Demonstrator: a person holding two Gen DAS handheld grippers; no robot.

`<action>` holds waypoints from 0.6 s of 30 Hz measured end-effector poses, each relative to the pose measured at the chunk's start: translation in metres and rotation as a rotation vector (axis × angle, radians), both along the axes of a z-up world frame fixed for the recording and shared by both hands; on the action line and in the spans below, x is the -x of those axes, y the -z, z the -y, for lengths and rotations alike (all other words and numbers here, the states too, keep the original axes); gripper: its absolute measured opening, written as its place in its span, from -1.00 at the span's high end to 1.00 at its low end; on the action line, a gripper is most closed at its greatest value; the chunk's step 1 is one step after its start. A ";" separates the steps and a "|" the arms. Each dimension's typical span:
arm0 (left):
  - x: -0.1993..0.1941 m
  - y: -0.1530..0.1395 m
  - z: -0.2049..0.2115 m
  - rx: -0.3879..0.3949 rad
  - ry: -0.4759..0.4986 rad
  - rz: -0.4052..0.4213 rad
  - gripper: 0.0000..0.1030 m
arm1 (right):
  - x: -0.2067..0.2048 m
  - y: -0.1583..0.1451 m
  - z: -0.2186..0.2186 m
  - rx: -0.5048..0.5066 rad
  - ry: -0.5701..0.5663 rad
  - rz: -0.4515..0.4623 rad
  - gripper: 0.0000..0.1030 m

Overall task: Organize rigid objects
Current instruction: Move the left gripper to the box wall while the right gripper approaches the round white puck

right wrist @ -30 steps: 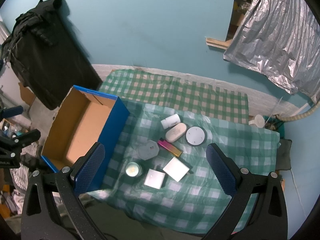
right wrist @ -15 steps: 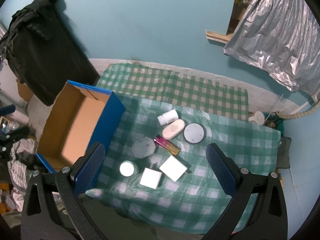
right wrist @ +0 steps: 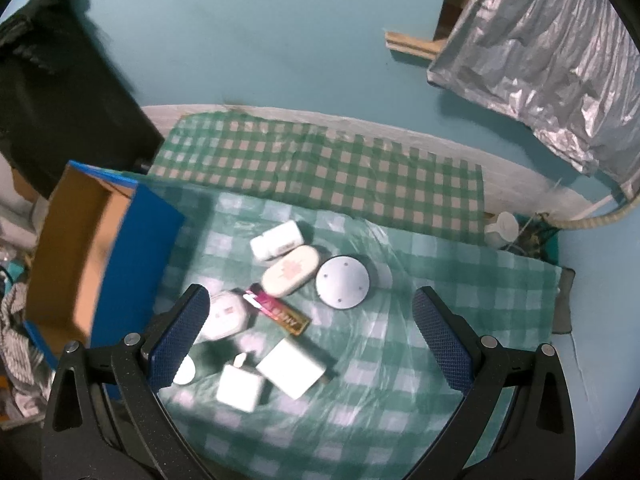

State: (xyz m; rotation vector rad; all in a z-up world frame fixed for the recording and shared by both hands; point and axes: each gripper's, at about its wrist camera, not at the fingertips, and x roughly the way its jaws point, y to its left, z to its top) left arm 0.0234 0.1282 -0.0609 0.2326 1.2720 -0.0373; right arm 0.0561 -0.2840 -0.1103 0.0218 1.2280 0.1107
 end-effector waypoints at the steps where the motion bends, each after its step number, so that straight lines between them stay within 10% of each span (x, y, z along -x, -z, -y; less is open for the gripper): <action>1: 0.000 0.004 -0.006 0.008 -0.004 -0.005 -0.96 | -0.003 0.007 0.002 -0.003 0.001 -0.003 -0.97; 18: 0.000 0.105 -0.046 -0.024 0.029 -0.139 -0.79 | -0.026 0.124 0.014 0.113 -0.001 -0.175 -0.90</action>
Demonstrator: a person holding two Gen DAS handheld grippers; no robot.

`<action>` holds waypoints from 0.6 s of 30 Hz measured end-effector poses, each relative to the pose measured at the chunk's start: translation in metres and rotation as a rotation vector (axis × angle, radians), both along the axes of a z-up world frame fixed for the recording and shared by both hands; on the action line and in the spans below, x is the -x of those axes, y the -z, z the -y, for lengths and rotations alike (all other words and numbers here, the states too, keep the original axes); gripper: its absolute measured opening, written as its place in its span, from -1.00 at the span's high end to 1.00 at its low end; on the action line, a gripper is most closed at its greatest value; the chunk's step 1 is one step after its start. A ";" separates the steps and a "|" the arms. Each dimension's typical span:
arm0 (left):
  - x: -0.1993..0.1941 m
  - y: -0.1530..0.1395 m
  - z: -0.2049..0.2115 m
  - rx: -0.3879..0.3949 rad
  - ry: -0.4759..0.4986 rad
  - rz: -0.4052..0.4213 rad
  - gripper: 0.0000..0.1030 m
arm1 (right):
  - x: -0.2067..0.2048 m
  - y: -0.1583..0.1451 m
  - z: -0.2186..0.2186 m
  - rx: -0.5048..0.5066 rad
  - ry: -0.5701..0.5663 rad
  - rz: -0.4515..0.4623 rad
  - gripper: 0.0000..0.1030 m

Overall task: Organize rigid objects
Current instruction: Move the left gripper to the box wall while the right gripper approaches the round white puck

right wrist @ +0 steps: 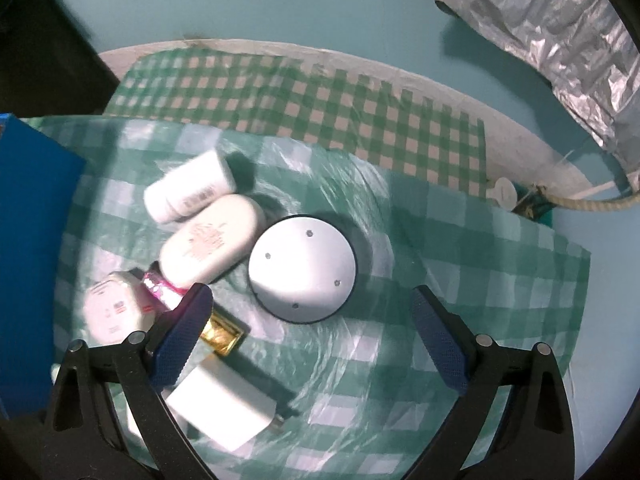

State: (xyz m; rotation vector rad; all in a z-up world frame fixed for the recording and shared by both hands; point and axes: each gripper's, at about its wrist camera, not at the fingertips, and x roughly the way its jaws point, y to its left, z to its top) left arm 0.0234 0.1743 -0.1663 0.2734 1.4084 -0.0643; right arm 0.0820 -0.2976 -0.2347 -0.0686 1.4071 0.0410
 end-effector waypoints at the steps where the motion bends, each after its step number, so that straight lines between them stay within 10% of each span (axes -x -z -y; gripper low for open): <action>1: 0.001 0.003 -0.001 0.012 0.003 -0.003 -0.73 | -0.001 0.002 0.000 0.001 0.002 0.000 -0.90; 12: 0.001 0.028 -0.003 0.093 -0.022 -0.057 -0.70 | -0.014 0.024 0.000 0.044 -0.023 -0.015 -0.75; 18: -0.005 0.046 -0.010 0.121 -0.066 -0.113 -0.13 | -0.014 0.029 0.002 -0.007 -0.020 -0.030 -0.38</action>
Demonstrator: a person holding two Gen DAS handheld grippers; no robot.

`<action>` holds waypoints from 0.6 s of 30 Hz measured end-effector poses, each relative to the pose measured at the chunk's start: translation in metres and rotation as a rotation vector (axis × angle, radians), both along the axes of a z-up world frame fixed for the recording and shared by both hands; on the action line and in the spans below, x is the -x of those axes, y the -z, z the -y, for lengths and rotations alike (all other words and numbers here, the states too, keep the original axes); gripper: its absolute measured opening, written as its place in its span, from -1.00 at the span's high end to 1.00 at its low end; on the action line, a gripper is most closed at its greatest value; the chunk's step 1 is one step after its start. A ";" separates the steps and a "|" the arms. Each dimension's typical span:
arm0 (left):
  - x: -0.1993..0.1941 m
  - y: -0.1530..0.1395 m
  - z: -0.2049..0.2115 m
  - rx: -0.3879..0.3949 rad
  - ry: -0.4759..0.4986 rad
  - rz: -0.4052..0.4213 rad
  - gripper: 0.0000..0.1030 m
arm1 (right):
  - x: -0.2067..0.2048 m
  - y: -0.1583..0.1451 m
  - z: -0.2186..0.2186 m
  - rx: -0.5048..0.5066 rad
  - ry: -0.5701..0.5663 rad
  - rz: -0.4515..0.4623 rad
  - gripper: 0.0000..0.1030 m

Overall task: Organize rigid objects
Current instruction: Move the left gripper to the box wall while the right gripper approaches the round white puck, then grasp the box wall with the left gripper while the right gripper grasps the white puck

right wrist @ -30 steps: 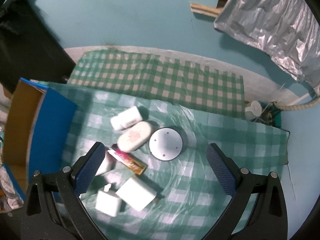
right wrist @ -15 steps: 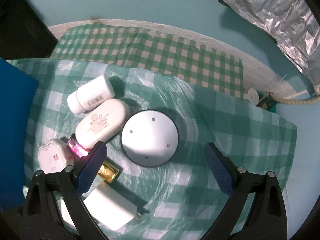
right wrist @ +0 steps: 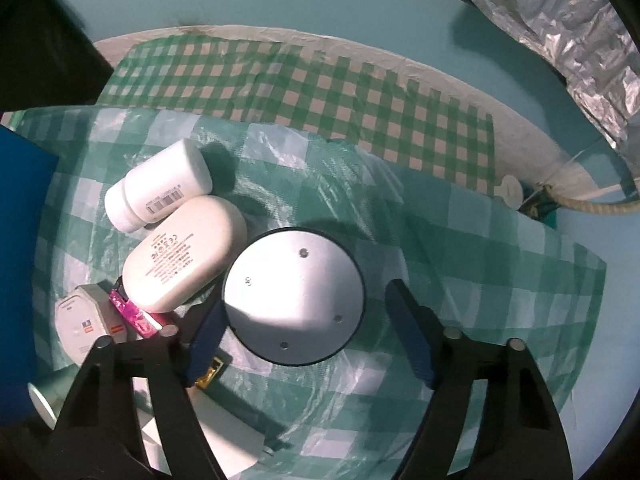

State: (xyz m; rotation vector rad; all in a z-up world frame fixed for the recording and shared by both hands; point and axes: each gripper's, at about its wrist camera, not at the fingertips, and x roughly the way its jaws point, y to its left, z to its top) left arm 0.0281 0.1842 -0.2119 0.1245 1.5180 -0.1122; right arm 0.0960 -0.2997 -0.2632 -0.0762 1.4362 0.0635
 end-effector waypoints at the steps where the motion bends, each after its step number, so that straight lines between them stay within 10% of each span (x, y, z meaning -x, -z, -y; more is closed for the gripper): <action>1: -0.001 0.003 -0.002 0.003 -0.007 -0.010 -0.03 | 0.001 0.000 -0.001 -0.008 -0.002 -0.002 -0.25; 18: 0.006 0.022 0.002 0.041 0.003 -0.075 0.59 | 0.022 -0.019 -0.002 -0.073 0.056 -0.010 -0.19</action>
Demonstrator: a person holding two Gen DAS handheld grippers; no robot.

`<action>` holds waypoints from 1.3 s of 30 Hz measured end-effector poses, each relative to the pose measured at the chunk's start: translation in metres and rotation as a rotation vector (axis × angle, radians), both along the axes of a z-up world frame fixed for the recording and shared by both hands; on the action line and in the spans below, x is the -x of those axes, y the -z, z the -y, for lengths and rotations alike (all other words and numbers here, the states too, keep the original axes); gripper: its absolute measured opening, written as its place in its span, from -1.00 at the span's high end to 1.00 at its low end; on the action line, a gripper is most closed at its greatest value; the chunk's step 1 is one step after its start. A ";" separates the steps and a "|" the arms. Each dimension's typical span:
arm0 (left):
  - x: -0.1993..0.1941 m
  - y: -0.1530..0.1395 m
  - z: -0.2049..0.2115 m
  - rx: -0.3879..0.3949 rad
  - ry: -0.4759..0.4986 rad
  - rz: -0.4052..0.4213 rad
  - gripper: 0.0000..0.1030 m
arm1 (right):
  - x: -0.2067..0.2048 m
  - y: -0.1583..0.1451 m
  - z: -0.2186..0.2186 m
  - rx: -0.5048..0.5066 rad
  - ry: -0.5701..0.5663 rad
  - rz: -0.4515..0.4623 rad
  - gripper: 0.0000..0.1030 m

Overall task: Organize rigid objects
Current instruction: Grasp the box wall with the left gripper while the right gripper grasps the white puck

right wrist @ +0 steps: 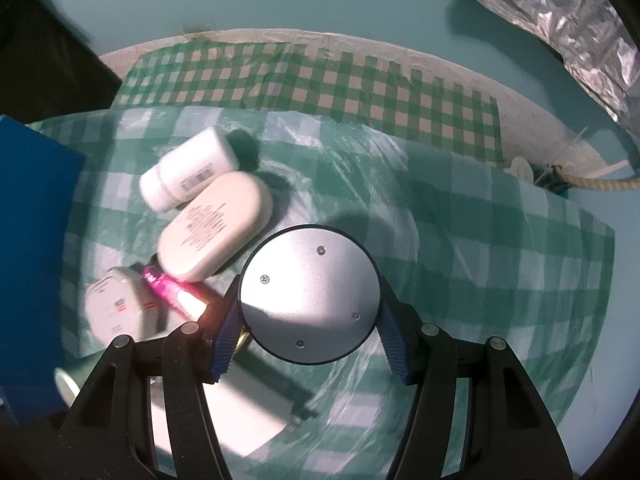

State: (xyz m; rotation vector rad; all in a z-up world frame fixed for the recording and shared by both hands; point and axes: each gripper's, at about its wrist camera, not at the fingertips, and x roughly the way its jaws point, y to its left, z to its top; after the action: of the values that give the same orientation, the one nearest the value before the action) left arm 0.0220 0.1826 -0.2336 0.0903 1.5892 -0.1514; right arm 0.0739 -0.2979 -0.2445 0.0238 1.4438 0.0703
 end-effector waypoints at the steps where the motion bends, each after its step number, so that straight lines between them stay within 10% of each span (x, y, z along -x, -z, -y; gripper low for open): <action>1: 0.000 0.000 0.000 0.002 -0.002 -0.001 0.59 | 0.002 -0.002 -0.001 -0.006 0.002 -0.001 -0.19; 39: 0.024 -0.006 0.002 0.001 0.036 0.046 0.59 | -0.030 -0.114 -0.193 -0.134 -0.356 0.074 -0.19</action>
State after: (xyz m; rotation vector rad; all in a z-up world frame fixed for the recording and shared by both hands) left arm -0.0018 0.1803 -0.2276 0.1211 1.5426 -0.1767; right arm 0.1043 -0.1048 -0.1305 -0.1255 1.3543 0.4556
